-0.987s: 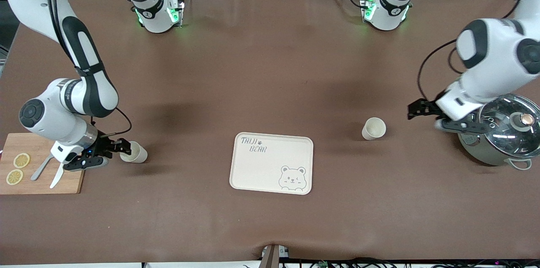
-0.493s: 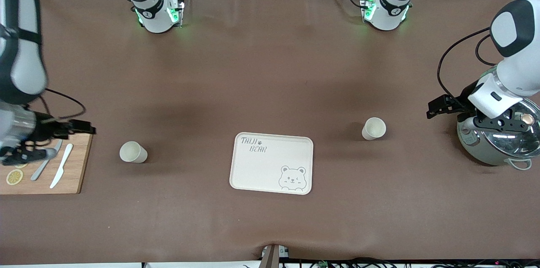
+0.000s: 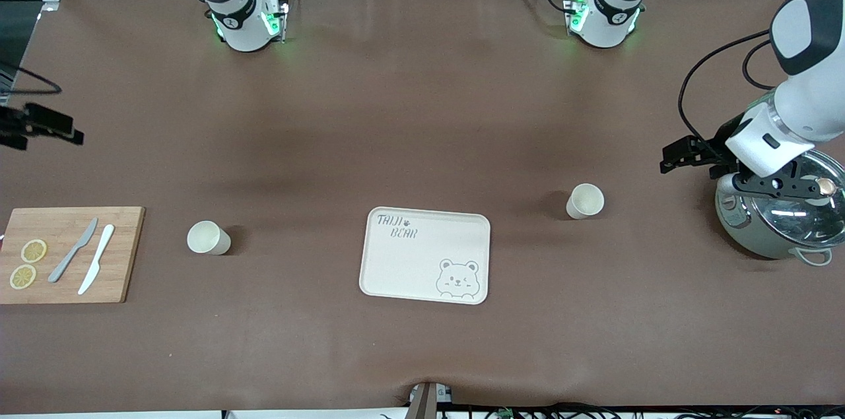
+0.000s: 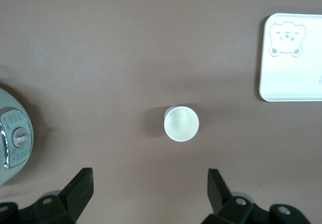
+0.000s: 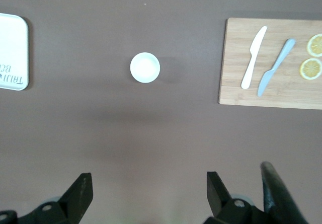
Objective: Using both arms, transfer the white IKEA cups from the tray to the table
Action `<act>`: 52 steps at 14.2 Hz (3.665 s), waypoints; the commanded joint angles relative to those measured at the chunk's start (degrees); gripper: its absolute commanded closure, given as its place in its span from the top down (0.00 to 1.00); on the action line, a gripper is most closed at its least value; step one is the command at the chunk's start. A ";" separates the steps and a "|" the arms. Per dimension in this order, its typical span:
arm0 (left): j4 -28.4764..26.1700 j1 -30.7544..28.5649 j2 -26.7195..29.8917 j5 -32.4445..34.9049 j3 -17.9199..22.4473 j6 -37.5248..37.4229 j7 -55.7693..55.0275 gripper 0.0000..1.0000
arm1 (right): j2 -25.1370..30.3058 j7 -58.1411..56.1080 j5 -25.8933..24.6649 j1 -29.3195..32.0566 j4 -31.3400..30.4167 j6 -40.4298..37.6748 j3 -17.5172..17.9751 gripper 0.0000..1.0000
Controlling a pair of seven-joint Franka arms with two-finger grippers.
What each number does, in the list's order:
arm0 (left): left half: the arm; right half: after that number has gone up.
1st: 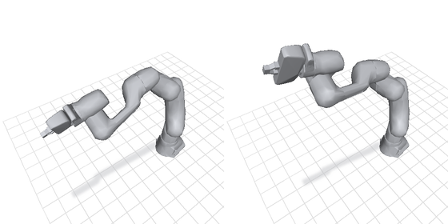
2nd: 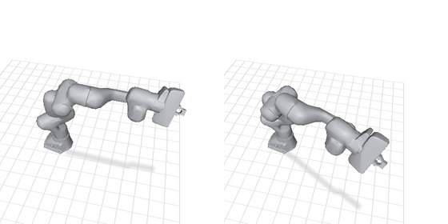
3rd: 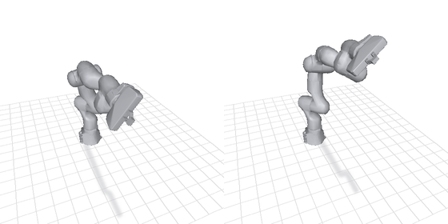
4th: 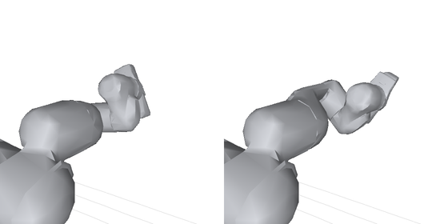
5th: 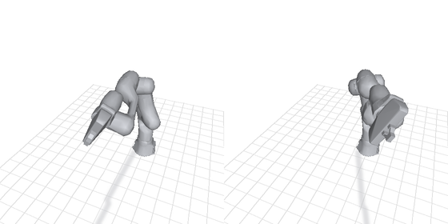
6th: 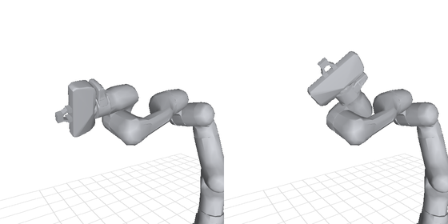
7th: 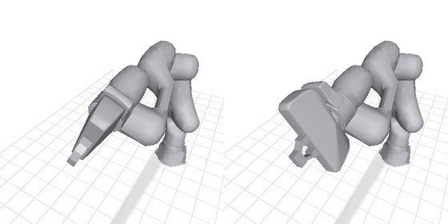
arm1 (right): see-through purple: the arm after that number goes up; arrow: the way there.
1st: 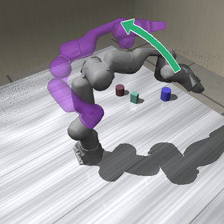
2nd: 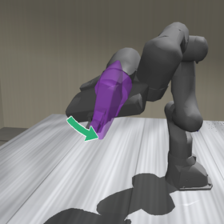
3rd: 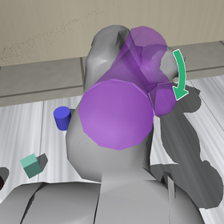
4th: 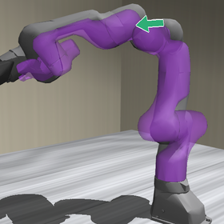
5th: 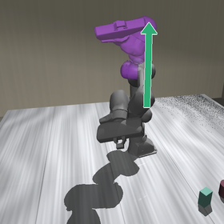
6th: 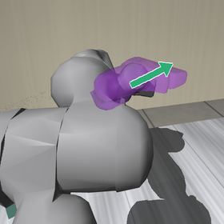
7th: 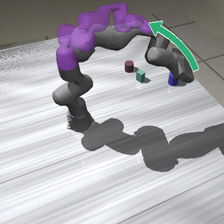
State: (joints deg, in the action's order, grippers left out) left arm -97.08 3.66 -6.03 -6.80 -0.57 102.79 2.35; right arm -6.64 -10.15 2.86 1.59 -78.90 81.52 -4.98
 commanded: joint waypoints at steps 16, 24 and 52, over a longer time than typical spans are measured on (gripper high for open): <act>6.38 -0.06 -1.00 9.79 -2.60 -3.03 3.01 1.00 | 2.51 1.53 -2.86 -1.41 -1.78 2.41 0.06 1.00; 6.38 -0.41 -0.82 6.62 -2.25 -3.12 2.65 1.00 | 2.33 1.53 -2.78 -0.44 -1.43 2.59 -0.38 1.00; 6.65 -0.41 -1.96 8.73 -2.07 -8.04 5.38 1.00 | 2.16 1.62 -2.78 -0.62 0.15 4.52 0.14 1.00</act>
State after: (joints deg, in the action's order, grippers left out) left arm -91.79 3.42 -7.54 0.95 -2.65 95.48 6.77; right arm -4.34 -9.40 0.77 1.08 -79.69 85.55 -5.54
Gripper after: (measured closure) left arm 0.000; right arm 0.000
